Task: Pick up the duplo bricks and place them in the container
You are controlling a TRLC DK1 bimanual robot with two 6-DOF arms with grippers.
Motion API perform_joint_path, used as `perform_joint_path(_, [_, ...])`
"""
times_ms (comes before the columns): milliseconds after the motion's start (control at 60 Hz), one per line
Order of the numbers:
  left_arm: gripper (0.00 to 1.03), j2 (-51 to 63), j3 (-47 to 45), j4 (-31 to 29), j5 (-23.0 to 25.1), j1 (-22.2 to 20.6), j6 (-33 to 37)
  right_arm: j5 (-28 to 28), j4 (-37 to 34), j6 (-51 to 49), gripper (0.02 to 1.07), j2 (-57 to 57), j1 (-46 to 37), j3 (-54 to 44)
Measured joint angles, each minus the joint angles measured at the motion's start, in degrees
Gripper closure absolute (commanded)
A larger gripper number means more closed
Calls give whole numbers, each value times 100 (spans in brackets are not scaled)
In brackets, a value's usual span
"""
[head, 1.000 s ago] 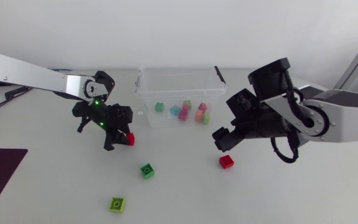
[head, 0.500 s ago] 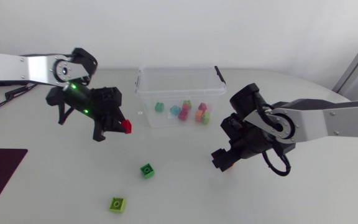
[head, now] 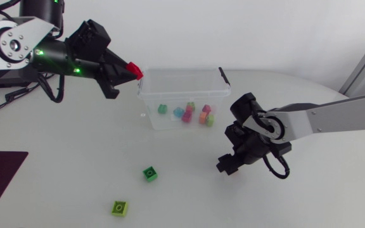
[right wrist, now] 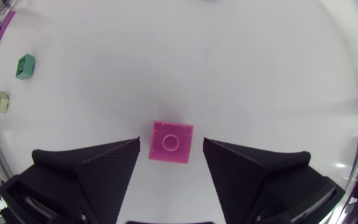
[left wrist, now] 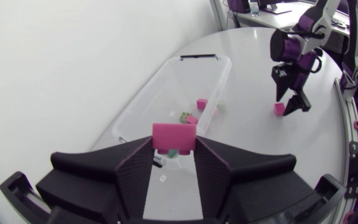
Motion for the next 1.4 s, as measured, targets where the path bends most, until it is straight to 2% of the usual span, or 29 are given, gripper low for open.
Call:
perform_joint_path(133, [93, 267, -4, 669, -586, -538, -647, 2, 28, 11, 79, 186, 0, 46])
perform_joint_path(267, [92, 737, 2, 1231, -1086, -846, -1233, 42, -52, 9, 81, 212, 35, 81])
perform_joint_path(483, [89, 1550, 422, 1698, -1576, -861, -1932, 44, -680, 7, 81, -142, 55, 168])
perform_joint_path(517, [84, 1659, 503, 1755, -1635, -861, -2028, 44, -824, 7, 81, -278, 55, 240])
perform_joint_path(533, [73, 1700, 533, 1777, -1641, -861, -2063, 44, -861, 7, 81, -323, 55, 269])
perform_joint_path(550, [69, 1735, 562, 1803, -1652, -861, -2092, 44, -922, 7, 81, -400, 55, 313])
perform_joint_path(583, [44, 1847, 651, 1856, -1711, -861, -2194, 44, -1023, 7, 81, -514, 55, 398])
perform_joint_path(617, [29, 1947, 732, 1904, -1792, -861, -2264, 44, -1143, 7, 81, -625, 55, 501])
perform_joint_path(633, [17, 1987, 769, 1919, -1808, -859, -2310, 46, -1189, 7, 81, -675, 55, 551])
perform_joint_path(650, [13, 2041, 815, 1928, -1838, -848, -2347, 48, -1246, 7, 81, -734, 55, 614])
perform_joint_path(717, [7, 2186, 929, 1934, -1939, -817, -2498, 63, -1449, 4, 81, -957, 52, 901])
perform_joint_path(933, [6, 1943, 787, 1849, -1954, -531, -2636, 63, -1766, -33, 81, -1215, 4, 1893])
perform_joint_path(1083, [6, 909, 122, 1729, -1744, -260, -2579, 63, -1738, -33, 81, -1213, -7, 2555])
perform_joint_path(1233, [6, -116, -791, 1475, -1314, -11, -2041, 61, -1416, -33, 81, -1001, 0, 3112])
perform_joint_path(1400, [6, -675, -1700, 944, -892, 223, -1185, 63, -1034, -33, 81, -557, 4, 3491])
